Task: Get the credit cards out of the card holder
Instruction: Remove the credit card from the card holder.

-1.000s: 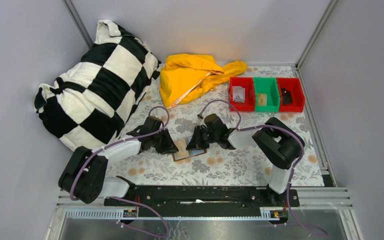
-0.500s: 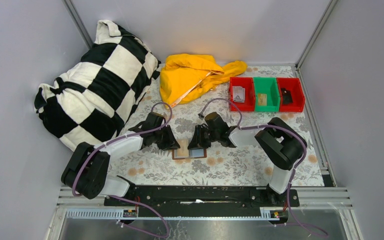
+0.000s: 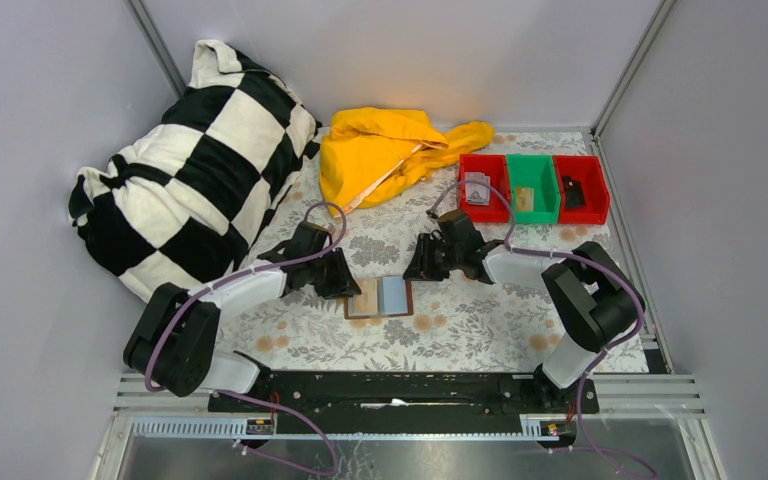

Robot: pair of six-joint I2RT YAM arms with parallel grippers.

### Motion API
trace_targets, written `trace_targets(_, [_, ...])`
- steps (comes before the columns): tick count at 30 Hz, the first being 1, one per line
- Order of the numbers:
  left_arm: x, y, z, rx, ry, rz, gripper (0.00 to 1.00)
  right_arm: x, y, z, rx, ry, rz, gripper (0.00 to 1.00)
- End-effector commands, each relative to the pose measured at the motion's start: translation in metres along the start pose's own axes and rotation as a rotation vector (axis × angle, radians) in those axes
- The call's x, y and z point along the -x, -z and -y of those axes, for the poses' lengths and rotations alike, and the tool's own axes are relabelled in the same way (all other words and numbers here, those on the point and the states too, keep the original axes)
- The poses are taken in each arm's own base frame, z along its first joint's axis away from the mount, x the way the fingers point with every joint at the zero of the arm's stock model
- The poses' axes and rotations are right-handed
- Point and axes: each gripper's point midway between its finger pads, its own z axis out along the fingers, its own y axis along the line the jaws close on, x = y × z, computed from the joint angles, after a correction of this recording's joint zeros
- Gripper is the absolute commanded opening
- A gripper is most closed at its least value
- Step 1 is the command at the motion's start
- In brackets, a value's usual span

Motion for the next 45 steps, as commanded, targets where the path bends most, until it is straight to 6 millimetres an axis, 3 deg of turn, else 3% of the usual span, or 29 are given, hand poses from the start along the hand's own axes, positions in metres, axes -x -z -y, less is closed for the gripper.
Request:
trace_targets(1, [0.012,-0.003,0.009,-0.012,-0.034,0.019,0.31,-0.007,0.005,0.006,-0.016,0.016,-0.006,0.31])
trace_targets(11, [0.008,-0.008,0.011,-0.034,-0.028,-0.013,0.31,-0.018,-0.005,0.009,0.019,-0.026,-0.030,0.31])
trace_targets(19, [0.009,-0.009,0.030,-0.118,-0.033,-0.048,0.31,-0.027,-0.007,0.013,0.029,-0.050,-0.045,0.31])
trace_targets(26, [0.017,0.006,0.063,-0.229,-0.047,-0.040,0.31,-0.034,-0.008,0.016,0.041,-0.079,-0.050,0.30])
trace_targets(31, [0.010,0.010,0.085,-0.326,-0.035,-0.063,0.31,-0.039,-0.009,0.019,0.044,-0.097,-0.052,0.30])
trace_targets(35, [0.002,0.004,0.098,-0.359,-0.041,-0.087,0.31,-0.039,-0.006,0.020,0.035,-0.101,-0.042,0.30])
trace_targets(41, [-0.015,-0.011,0.133,-0.422,-0.086,-0.147,0.31,-0.033,0.006,0.024,0.011,-0.101,-0.007,0.30])
trace_targets(45, [-0.014,-0.007,0.143,-0.428,-0.126,-0.147,0.32,-0.025,0.023,0.030,-0.013,-0.097,0.029,0.31])
